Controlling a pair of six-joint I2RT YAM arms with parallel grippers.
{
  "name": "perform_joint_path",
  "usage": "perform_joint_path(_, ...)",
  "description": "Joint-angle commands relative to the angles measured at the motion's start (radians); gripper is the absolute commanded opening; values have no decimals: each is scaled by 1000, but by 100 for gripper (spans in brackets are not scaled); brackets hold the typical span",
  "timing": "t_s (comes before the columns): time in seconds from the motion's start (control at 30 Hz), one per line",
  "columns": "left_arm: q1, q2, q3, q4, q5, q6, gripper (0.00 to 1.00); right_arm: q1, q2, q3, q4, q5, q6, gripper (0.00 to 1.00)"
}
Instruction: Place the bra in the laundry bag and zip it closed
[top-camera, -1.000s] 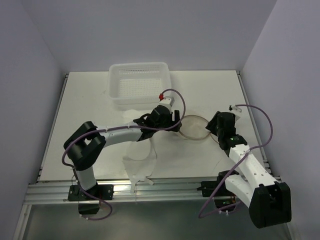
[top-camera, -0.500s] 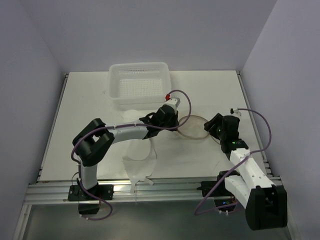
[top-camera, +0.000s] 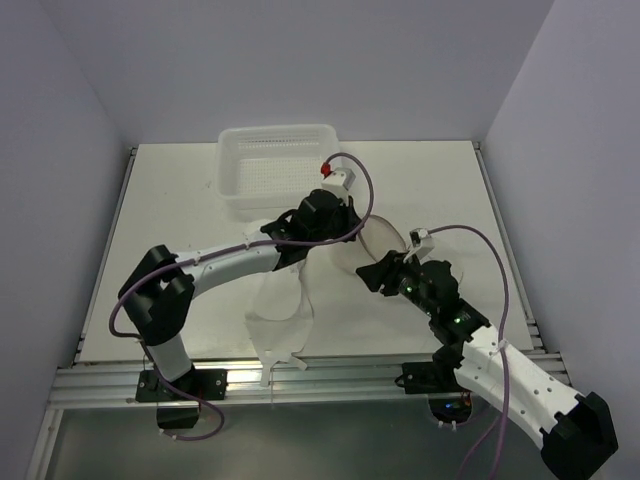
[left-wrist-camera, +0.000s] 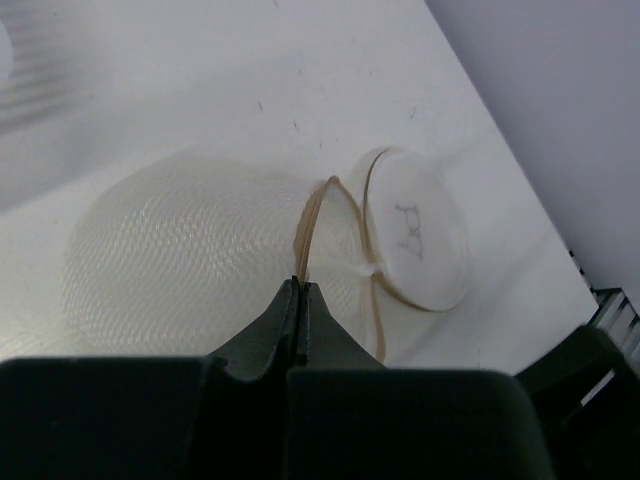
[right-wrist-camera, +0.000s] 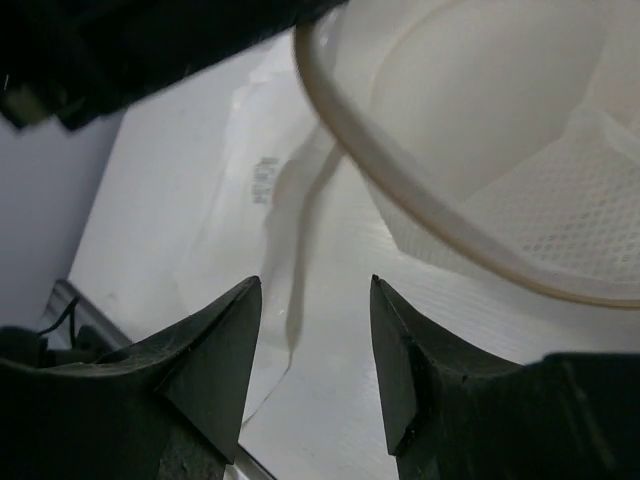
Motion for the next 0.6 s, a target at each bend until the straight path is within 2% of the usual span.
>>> perform_joint_path(0.0,17,-40,65,11,21,-21,0,44,-53,-49,117,-72,36,54)
perform_joint_path(0.17,21,-133,64,-79,-72,-7,0,52,-101,44,-23,-41,-27,57)
perform_joint_path(0.27,43,-240,-8,-108,-149,-7,0,52,-60,127,-47,-117,-47,65)
perform_joint_path(0.4,133,-400,-93,-116,-167,-30,0,69,25,154,37,-204,-27,70)
perform_joint_path(0.5,187,-498,-136,-162,-219,-35,0,116,106,160,98,-187,-19,72)
perform_joint_path(0.57,231,-547,-177,-193,-235,-56,0,182,167,157,126,-121,-24,73)
